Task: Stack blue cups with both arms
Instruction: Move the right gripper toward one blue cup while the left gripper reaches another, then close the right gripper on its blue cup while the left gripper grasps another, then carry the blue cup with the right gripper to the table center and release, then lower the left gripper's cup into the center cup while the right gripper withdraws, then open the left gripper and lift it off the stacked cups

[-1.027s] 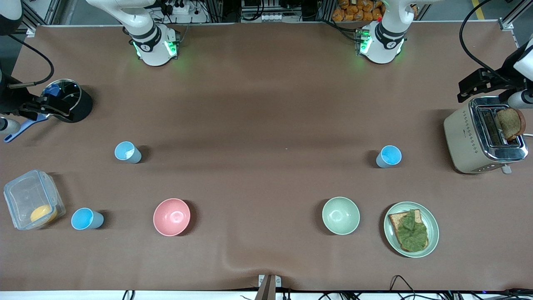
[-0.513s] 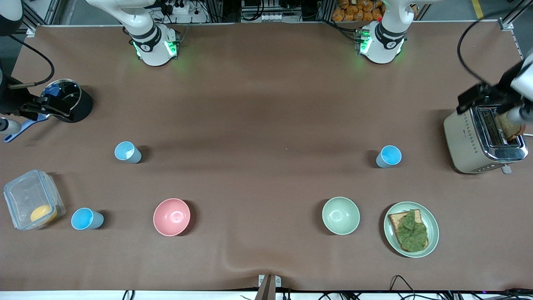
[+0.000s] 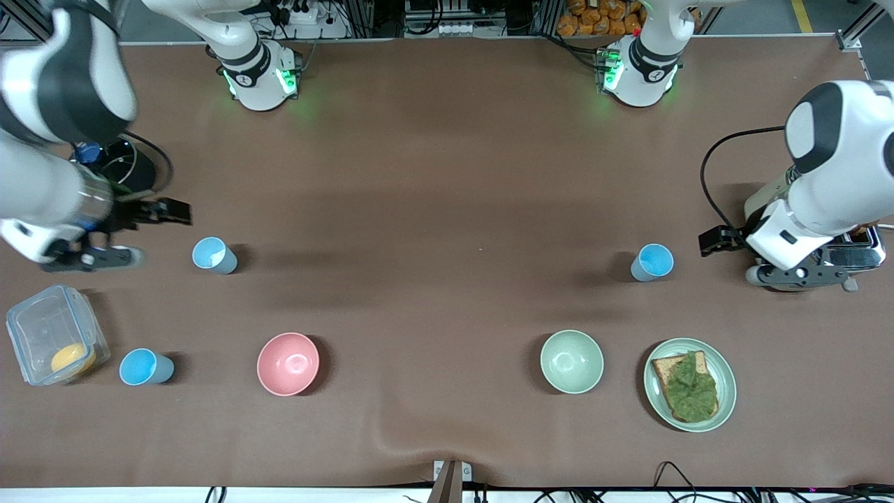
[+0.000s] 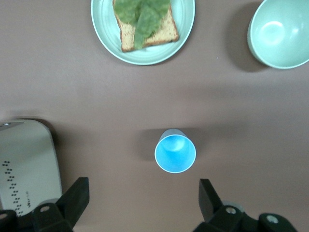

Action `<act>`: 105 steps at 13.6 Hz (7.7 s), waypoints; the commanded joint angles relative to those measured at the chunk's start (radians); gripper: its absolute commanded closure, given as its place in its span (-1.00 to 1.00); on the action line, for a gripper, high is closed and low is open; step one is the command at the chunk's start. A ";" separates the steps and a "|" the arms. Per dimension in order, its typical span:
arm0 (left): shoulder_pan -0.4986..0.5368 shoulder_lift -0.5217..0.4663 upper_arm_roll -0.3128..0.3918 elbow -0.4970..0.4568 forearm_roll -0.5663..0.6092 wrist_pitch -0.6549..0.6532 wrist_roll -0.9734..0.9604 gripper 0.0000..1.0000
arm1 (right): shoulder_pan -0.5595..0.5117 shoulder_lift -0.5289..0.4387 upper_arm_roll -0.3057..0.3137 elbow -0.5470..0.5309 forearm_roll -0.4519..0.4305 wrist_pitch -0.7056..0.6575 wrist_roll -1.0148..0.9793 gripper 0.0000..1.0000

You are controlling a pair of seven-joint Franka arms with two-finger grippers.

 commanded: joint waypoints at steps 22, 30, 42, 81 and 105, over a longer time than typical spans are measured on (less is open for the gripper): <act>-0.011 0.151 -0.006 -0.337 0.013 0.484 -0.048 -0.79 | -0.071 0.099 -0.008 -0.547 -0.010 0.663 -0.146 -0.75; -0.011 0.155 -0.006 -0.340 0.013 0.484 -0.048 0.59 | -0.042 0.112 -0.006 -0.485 -0.008 0.545 -0.141 1.00; 0.003 0.062 -0.008 -0.276 0.011 0.446 -0.028 1.00 | 0.358 0.214 -0.005 -0.120 0.148 0.294 0.328 1.00; -0.468 0.385 -0.281 0.351 0.000 0.268 -1.164 1.00 | 0.024 0.046 -0.006 0.150 0.056 -0.076 0.103 -1.00; -0.401 0.215 -0.169 0.415 0.140 0.047 -1.208 -1.00 | -0.107 -0.161 -0.037 0.065 0.027 -0.012 0.098 -1.00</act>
